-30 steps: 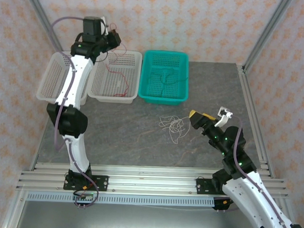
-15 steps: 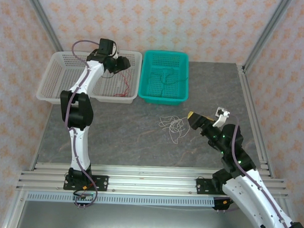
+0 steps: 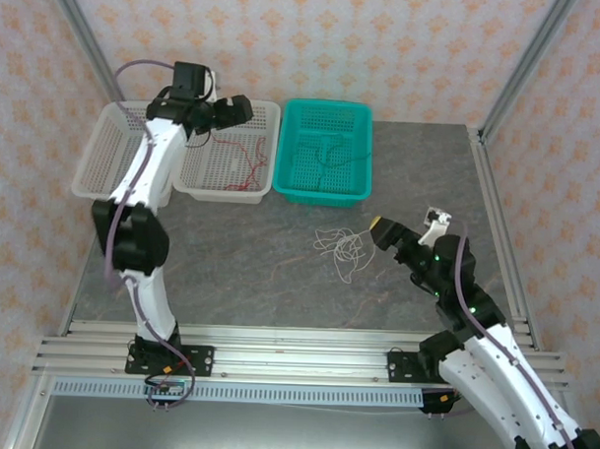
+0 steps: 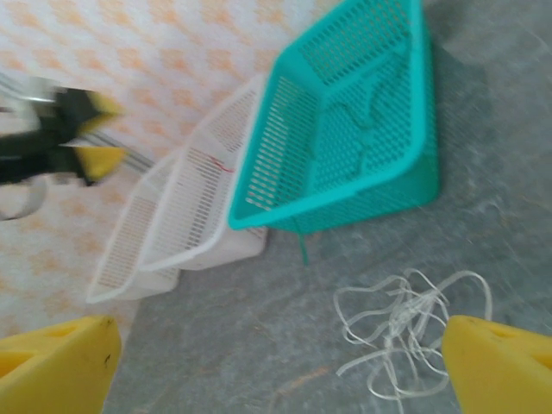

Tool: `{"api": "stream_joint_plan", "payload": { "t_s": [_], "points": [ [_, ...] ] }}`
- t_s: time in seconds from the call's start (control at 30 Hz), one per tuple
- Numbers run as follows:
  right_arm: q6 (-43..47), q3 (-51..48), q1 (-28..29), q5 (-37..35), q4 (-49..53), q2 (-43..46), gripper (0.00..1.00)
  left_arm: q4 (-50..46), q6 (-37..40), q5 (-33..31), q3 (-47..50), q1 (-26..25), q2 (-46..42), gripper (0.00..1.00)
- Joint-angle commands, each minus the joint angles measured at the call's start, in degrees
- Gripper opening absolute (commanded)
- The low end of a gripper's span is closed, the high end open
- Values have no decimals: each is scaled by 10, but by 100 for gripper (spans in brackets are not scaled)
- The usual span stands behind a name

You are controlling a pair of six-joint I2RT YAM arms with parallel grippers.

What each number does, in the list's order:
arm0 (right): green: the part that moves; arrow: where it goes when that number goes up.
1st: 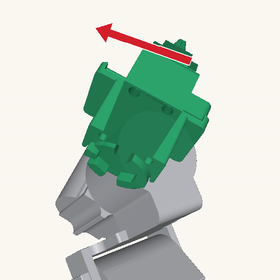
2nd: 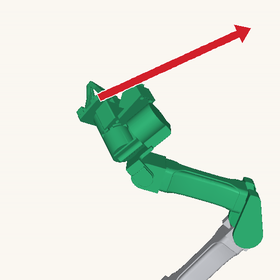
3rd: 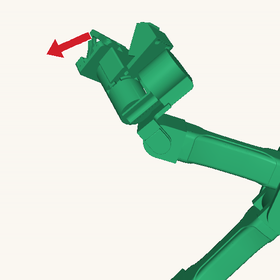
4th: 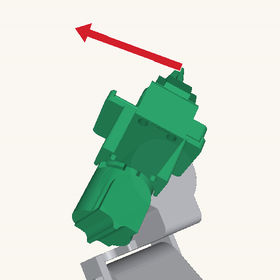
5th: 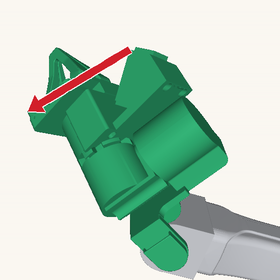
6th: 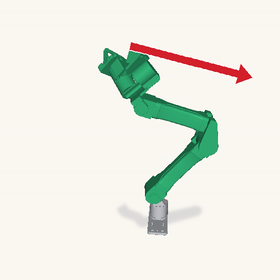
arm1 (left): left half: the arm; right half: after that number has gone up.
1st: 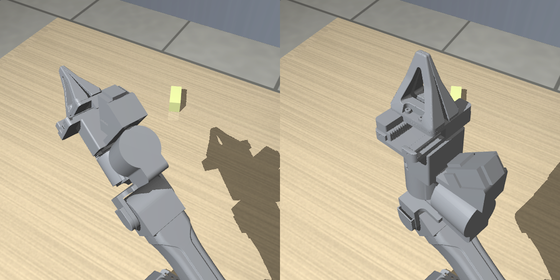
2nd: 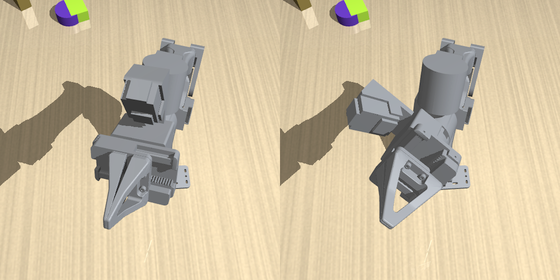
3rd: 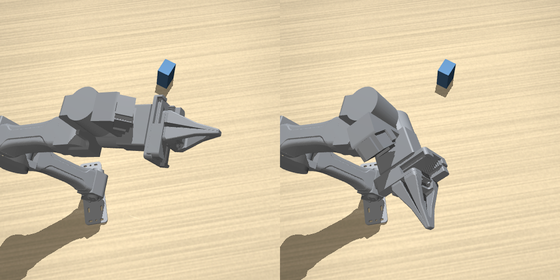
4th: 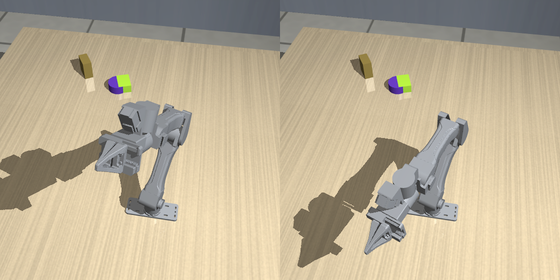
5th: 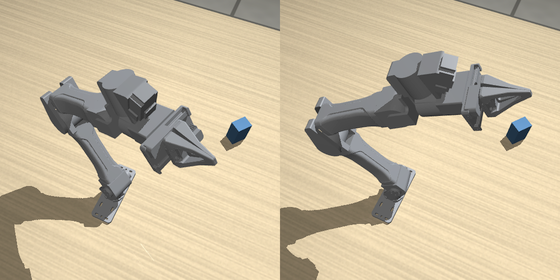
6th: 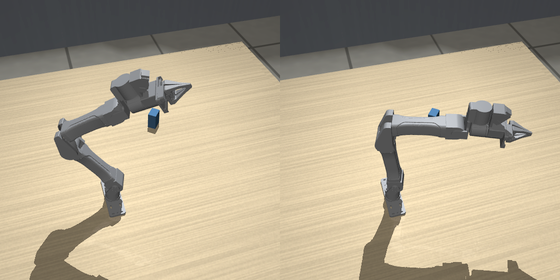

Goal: Untangle the cables

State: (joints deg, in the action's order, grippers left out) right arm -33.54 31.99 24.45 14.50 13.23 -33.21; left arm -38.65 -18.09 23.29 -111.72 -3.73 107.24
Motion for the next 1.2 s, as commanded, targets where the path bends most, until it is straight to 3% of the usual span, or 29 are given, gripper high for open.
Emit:
{"api": "stream_joint_plan", "payload": {
  "t_s": [0.0,0.2,0.37,0.53,0.73,0.87,1.1,1.17],
  "points": [
    [-18,27,3,-35,58,-47,96,75,-4,20,64,-45,-125,97],
    [-12,66,3,-24,117,-183,95,169,-5,68,235,-152,-258,100],
    [-15,65,3,0,100,-259,94,178,-10,23,334,-250,-313,100],
    [-25,44,3,5,53,-289,93,199,-93,-26,413,-303,-294,99],
    [-36,36,3,3,47,-298,93,284,-194,-66,491,-325,-217,95],
    [-39,31,3,-6,56,-293,93,360,-258,-53,499,-341,-133,87],
    [-50,19,3,-21,66,-265,93,325,-309,-143,434,-378,-17,48],
    [-52,16,3,-25,67,-258,93,321,-332,-159,426,-378,9,44]
  ]
}}
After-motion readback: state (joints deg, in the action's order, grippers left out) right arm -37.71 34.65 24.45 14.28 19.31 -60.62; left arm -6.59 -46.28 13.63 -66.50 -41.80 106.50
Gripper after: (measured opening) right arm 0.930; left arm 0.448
